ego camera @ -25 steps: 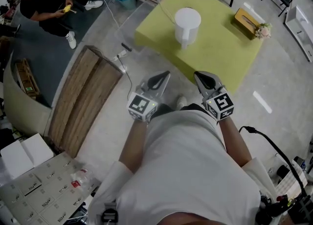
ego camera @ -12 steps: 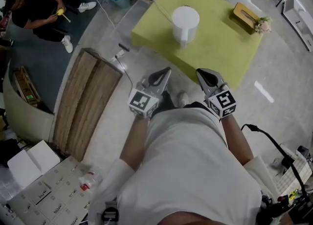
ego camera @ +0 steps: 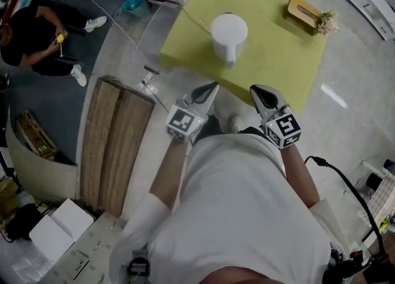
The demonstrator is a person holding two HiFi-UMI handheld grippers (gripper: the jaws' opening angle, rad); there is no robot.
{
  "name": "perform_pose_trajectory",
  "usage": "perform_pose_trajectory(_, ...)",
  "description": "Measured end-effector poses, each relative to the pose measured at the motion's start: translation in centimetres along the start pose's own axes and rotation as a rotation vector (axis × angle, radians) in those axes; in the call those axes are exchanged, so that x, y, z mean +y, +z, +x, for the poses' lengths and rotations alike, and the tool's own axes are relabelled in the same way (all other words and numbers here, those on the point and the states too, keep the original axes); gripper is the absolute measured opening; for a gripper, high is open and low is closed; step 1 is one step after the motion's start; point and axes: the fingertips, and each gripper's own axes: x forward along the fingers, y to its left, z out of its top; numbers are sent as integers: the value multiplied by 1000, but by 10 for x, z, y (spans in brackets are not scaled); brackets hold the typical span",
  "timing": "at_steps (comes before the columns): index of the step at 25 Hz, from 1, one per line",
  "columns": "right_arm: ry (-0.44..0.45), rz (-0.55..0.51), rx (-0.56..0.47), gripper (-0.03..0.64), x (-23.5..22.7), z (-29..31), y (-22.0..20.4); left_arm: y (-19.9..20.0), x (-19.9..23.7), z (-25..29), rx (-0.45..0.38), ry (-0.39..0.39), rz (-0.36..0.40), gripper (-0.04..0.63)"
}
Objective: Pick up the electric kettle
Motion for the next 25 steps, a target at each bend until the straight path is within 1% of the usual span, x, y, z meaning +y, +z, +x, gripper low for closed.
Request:
perform_pose_trajectory(5, -64, 33, 2, 11, -15, 11, 3, -5, 26, 25, 28, -75, 38, 2)
perform_pose_trajectory(8, -106, 52, 3, 11, -23, 16, 4, -12, 38, 39, 52, -132, 45, 26)
perform_pose_trajectory(10, -131, 65, 5, 11, -27, 20, 4, -20, 44, 49, 79, -171, 47, 31)
perform_pose_trajectory(13, -163, 85, 12, 11, -34, 24, 3, -32, 49, 64, 112, -227, 44, 46)
perform_pose_trajectory(19, -228, 125, 29, 11, -44, 31, 1, -55, 56, 92, 173, -334, 77, 94)
perform_pose_trajectory(25, -273, 158, 47, 11, -51, 30, -8, -70, 55, 113, 200, -401, 95, 137)
